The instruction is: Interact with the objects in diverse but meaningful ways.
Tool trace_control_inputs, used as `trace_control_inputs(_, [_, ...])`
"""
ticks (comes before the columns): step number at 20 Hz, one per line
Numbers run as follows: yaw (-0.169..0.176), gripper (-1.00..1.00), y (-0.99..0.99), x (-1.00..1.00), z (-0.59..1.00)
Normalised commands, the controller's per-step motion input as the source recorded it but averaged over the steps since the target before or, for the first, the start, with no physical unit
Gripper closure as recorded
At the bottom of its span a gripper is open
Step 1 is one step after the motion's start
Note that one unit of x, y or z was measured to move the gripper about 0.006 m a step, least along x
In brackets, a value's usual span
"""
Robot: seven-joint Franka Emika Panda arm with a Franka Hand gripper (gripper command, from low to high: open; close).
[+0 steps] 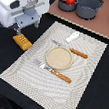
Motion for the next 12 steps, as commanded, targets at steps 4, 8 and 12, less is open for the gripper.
trace_control_inputs(4, [0.008,-1.00,-0.22,0.00,-0.33])
trace_control_inputs(8, [0.010,-1.00,-0.21,0.00,-0.34])
trace_control_inputs(12, [0.026,-1.00,-0.07,0.00,-0.36])
